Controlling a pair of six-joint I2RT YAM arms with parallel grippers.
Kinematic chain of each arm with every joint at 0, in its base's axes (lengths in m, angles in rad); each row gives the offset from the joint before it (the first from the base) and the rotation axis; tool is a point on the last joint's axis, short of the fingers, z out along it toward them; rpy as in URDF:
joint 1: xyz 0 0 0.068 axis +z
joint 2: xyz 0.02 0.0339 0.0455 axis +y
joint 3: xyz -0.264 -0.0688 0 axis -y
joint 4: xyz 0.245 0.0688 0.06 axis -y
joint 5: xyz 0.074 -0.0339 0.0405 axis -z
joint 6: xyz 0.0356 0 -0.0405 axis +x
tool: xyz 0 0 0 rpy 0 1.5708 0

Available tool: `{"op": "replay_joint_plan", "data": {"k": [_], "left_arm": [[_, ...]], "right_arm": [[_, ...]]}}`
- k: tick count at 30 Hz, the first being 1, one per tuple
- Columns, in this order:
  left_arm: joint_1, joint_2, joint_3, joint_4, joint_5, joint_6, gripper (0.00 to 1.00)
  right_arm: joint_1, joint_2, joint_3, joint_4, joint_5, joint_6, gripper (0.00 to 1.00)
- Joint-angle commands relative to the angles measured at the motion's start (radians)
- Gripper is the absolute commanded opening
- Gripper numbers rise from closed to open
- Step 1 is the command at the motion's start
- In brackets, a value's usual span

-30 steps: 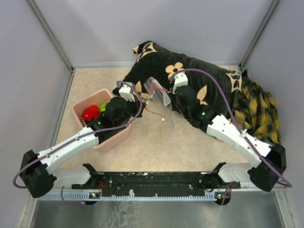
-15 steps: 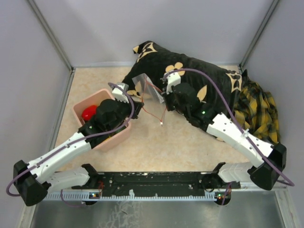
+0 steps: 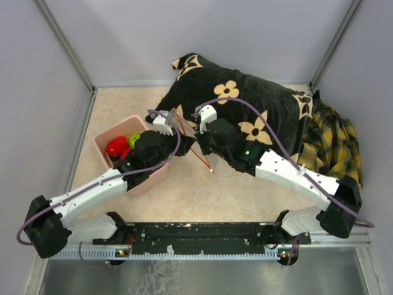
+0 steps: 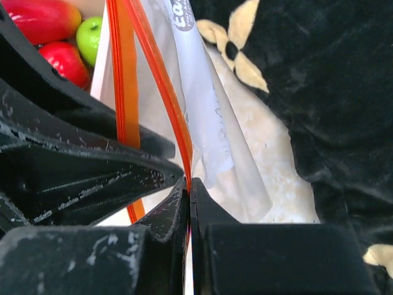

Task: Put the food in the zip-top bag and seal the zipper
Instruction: Open the zipper of the food storage bag.

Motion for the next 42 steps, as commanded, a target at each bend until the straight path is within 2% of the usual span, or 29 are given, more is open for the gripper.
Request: {"op": "replay_joint_plan", "data": {"k": [1, 5, 10, 13, 16, 22, 26, 30, 33, 35, 37, 40, 42], "left_arm": [[-0.002, -0.002, -0.019, 0.074, -0.059, -0.035, 0.34], [-0.001, 0.016, -0.014, 0.063, -0.087, -0.022, 0.33], [-0.001, 0.013, 0.005, -0.029, -0.116, 0.007, 0.02], [-0.001, -0.048, 0.017, -0.092, -0.149, 0.052, 0.00], [-0.001, -0.085, 0.052, -0.152, -0.136, 0.075, 0.00], [-0.001, -0.084, 0.053, -0.145, -0.040, 0.039, 0.00], [-0.001, -0.082, 0.045, -0.124, -0.018, 0.024, 0.00], [-0.001, -0.075, 0.043, -0.106, -0.001, 0.012, 0.00], [-0.001, -0.073, 0.046, -0.100, 0.020, 0.010, 0.00], [-0.001, -0.077, 0.047, -0.101, 0.024, 0.011, 0.00], [-0.001, -0.082, 0.049, -0.118, 0.010, 0.020, 0.00], [0.000, -0.092, 0.063, -0.183, -0.052, 0.050, 0.00], [-0.001, -0.099, 0.075, -0.223, -0.102, 0.071, 0.00]], "right_arm": [[0.024, -0.005, -0.009, 0.080, -0.009, 0.040, 0.00], [0.034, -0.006, -0.019, 0.080, 0.006, 0.045, 0.00], [0.035, -0.020, -0.015, 0.028, 0.170, 0.008, 0.00], [0.034, -0.031, -0.014, -0.001, 0.292, -0.021, 0.00], [0.035, -0.039, -0.030, 0.035, 0.267, -0.039, 0.00], [0.035, -0.019, -0.072, 0.147, 0.145, 0.005, 0.27], [0.035, -0.021, -0.103, 0.224, 0.052, 0.033, 0.38], [0.035, -0.038, -0.151, 0.293, 0.038, 0.050, 0.45], [0.035, -0.037, -0.174, 0.318, 0.079, 0.050, 0.45], [0.034, -0.029, -0.177, 0.316, 0.117, 0.033, 0.41], [0.033, -0.024, -0.171, 0.292, 0.164, 0.007, 0.32], [0.033, -0.038, -0.153, 0.244, 0.268, -0.045, 0.13], [0.033, -0.060, -0.139, 0.220, 0.336, -0.092, 0.04]]}}
